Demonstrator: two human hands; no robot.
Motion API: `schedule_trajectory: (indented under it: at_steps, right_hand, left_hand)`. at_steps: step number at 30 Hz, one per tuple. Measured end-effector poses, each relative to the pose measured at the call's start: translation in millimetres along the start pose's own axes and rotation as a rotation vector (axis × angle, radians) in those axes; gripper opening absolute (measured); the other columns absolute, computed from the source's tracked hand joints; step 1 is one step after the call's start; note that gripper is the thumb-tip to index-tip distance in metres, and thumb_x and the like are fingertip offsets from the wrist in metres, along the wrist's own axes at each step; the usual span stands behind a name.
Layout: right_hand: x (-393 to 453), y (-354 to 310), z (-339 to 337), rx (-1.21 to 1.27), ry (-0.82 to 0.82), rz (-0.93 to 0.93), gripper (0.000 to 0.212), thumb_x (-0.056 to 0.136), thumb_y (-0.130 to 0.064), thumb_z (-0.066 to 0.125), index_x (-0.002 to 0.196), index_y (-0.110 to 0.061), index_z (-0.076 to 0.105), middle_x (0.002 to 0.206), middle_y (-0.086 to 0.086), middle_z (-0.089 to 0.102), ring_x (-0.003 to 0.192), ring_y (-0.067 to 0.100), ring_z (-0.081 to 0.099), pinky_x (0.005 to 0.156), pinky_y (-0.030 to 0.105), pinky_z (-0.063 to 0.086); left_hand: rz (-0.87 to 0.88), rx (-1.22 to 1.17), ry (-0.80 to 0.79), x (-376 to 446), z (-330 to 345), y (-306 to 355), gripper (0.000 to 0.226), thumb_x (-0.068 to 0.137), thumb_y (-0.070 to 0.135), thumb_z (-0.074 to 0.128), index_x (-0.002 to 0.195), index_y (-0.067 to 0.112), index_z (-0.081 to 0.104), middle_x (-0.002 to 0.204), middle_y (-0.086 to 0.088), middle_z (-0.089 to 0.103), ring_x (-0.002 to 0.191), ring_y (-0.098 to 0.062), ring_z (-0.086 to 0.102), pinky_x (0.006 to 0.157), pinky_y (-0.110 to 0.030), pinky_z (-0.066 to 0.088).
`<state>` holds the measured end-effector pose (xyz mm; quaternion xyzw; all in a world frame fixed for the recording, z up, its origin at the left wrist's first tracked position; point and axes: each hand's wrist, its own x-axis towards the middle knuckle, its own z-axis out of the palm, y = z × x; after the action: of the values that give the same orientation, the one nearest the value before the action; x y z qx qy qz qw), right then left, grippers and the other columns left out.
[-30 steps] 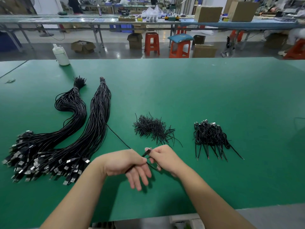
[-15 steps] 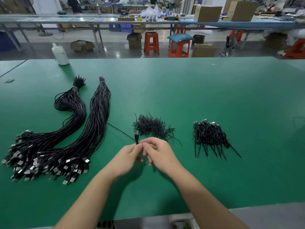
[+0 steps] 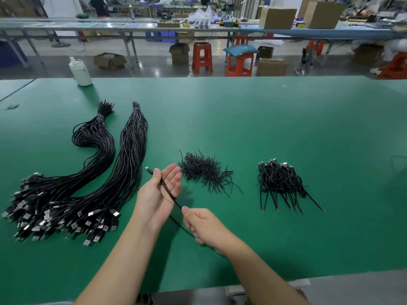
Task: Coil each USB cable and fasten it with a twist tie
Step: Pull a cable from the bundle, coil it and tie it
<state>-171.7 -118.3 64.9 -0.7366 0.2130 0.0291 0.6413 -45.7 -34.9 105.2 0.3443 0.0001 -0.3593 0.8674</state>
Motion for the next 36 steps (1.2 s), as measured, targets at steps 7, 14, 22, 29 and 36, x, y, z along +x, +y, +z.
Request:
schedule_trajectory:
  at_steps: [7,14,22,29,36]
  right_hand:
    - [6.3,-0.6,-32.2,-0.289,0.127,-0.004,0.059,0.093,-0.059,0.054,0.056,-0.023,0.026,0.052,-0.007,0.023,0.045,0.012,0.020,0.048,0.031,0.016]
    - [4.6,-5.0,-43.8,0.252,0.026,0.041,0.042,0.102,-0.042,0.049,0.065,-0.022,0.047,0.051,-0.006,0.027,0.043,0.013,0.016,0.040,0.023,0.019]
    - [1.7,12.7,-18.3,0.290,-0.198,0.073,0.040,0.097,-0.046,0.046,0.065,-0.023,0.052,0.048,-0.007,0.025,0.040,0.010,0.015,0.041,0.019,0.015]
    - [-0.3,20.9,-44.6,0.577,-0.162,0.144,0.045,0.103,-0.042,0.046,0.063,-0.022,0.047,0.054,-0.007,0.019,0.042,0.009,0.012,0.037,0.021,0.014]
    - [2.7,0.2,-57.6,0.415,-0.123,0.111,0.036,0.106,-0.034,0.041,0.079,-0.014,0.053,0.053,-0.005,0.025,0.041,0.009,0.015,0.042,0.025,0.009]
  left_hand:
    - [-0.148,0.766,-0.427,-16.1,-18.6,21.7,0.040,0.099,0.027,0.043,0.093,-0.004,0.068,0.057,-0.013,0.060,0.030,-0.012,0.034,0.040,-0.022,0.026]
    - [-0.601,1.301,-0.454,-23.6,-23.4,10.7,0.042,0.108,0.026,0.035,0.106,-0.005,0.064,0.090,-0.020,0.074,0.067,-0.028,0.073,0.057,-0.031,0.058]
    - [-0.069,0.169,0.213,7.0,-12.9,-26.3,0.042,0.109,0.026,0.031,0.110,-0.008,0.055,0.099,-0.023,0.072,0.084,-0.026,0.075,0.070,-0.033,0.061]
    - [-0.295,0.311,-0.321,-6.3,-11.8,4.3,0.036,0.100,0.024,0.045,0.102,-0.006,0.064,0.053,-0.001,0.051,0.031,-0.003,0.025,0.035,-0.019,0.020]
    - [-0.456,1.536,-0.530,-15.9,-14.7,3.9,0.038,0.106,0.028,0.043,0.097,0.002,0.069,0.086,-0.004,0.077,0.035,-0.008,0.041,0.041,-0.018,0.033]
